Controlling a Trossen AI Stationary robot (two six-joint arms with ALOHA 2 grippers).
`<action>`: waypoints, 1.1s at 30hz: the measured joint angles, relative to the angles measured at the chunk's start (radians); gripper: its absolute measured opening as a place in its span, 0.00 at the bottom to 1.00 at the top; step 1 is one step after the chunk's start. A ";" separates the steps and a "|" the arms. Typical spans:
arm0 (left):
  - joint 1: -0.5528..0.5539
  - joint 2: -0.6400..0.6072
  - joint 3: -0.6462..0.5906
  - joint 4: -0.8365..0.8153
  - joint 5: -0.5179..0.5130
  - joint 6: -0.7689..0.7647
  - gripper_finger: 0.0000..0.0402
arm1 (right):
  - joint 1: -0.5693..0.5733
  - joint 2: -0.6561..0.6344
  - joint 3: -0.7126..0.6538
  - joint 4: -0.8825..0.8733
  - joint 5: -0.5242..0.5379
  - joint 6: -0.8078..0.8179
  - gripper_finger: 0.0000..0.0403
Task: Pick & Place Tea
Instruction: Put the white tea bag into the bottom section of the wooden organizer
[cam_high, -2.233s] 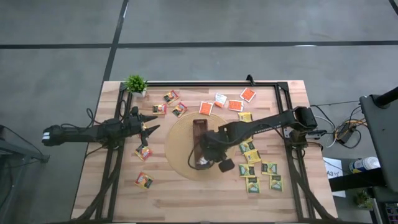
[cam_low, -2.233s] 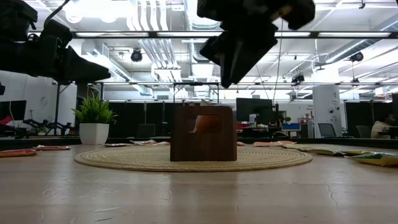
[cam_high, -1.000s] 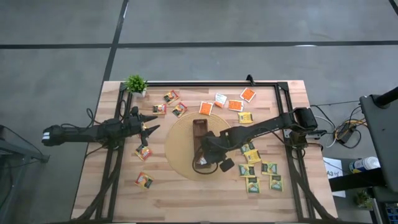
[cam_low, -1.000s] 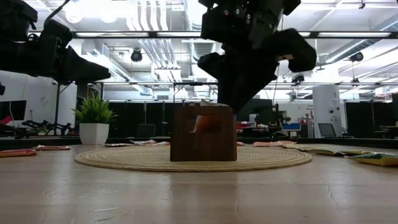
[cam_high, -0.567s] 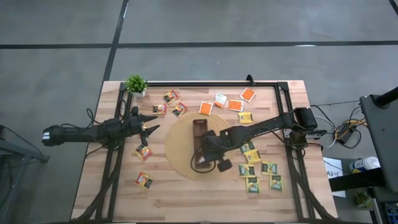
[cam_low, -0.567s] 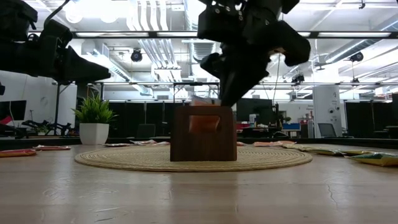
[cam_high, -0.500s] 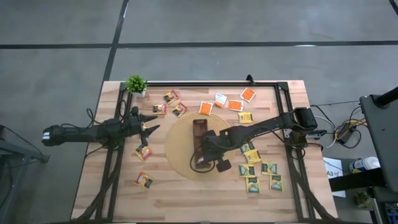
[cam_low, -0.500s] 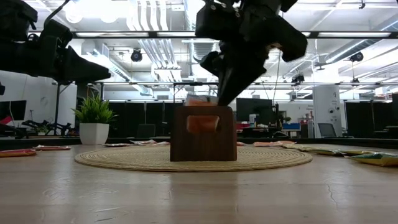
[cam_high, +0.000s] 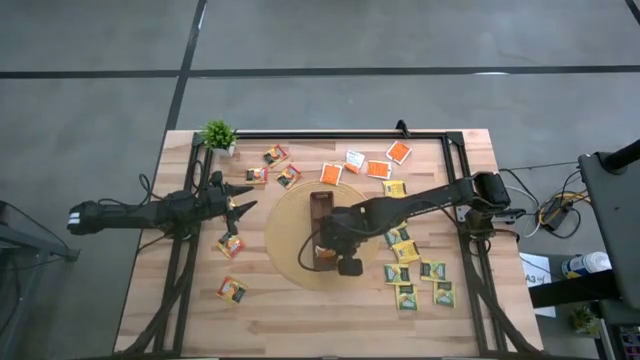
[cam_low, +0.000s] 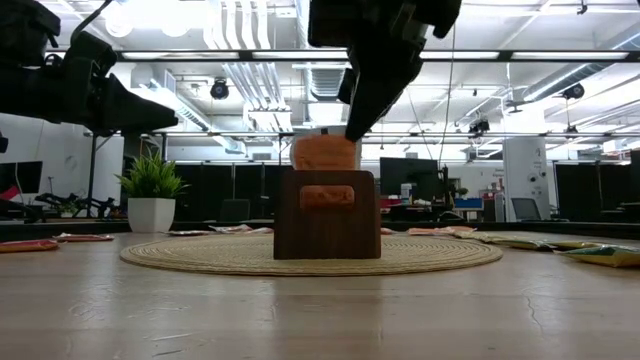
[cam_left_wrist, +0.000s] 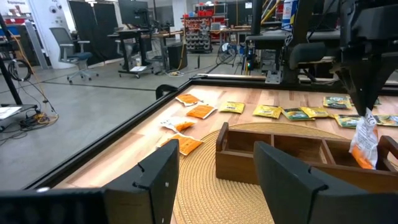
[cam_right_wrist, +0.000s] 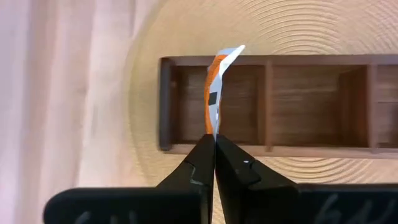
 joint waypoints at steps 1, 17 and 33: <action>0.000 0.000 0.000 0.000 0.000 0.000 0.50 | 0.000 0.001 -0.001 0.000 -0.008 0.005 0.02; 0.000 0.000 0.000 0.000 0.000 0.000 0.50 | 0.003 0.124 0.036 -0.016 -0.008 0.015 0.02; 0.001 0.000 0.000 0.000 0.000 0.000 0.50 | 0.003 0.093 0.064 -0.082 -0.056 -0.021 0.02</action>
